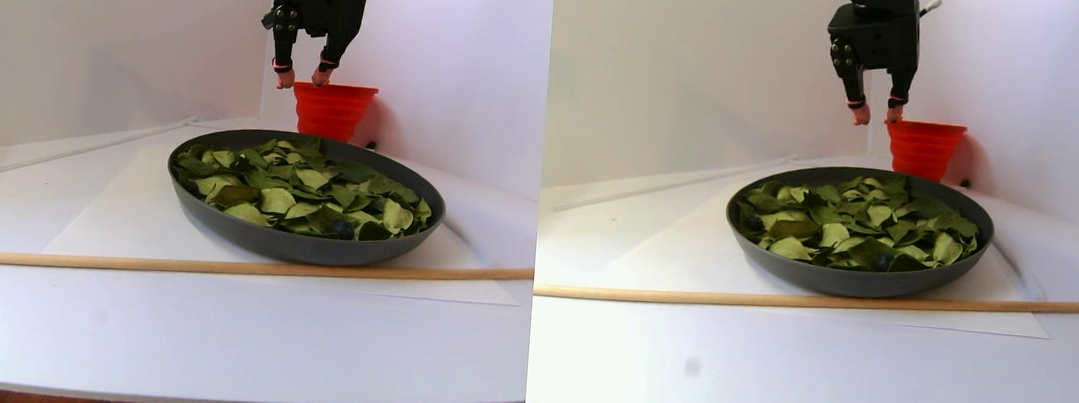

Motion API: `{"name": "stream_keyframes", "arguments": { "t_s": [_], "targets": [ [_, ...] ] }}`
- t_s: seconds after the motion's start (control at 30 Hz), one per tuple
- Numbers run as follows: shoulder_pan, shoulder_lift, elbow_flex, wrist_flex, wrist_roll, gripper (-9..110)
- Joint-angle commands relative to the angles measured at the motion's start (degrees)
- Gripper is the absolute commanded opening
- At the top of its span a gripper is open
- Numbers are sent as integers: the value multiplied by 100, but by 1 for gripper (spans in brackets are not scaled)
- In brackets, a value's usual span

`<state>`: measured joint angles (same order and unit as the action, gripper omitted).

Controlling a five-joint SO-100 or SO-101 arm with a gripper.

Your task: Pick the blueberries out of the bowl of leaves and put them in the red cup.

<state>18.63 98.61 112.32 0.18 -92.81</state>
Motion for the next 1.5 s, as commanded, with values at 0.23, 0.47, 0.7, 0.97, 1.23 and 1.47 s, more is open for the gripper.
{"name": "stream_keyframes", "arguments": {
  "t_s": [0.23,0.47,0.7,0.97,1.23,1.47],
  "targets": [
    [-88,1125,141,272,53,17],
    [-141,1257,290,457,70,17],
    [-211,1450,527,659,97,17],
    [-299,1644,756,870,149,17],
    [-369,1811,1037,958,123,17],
    [-457,1969,1213,1125,141,17]
  ]
}}
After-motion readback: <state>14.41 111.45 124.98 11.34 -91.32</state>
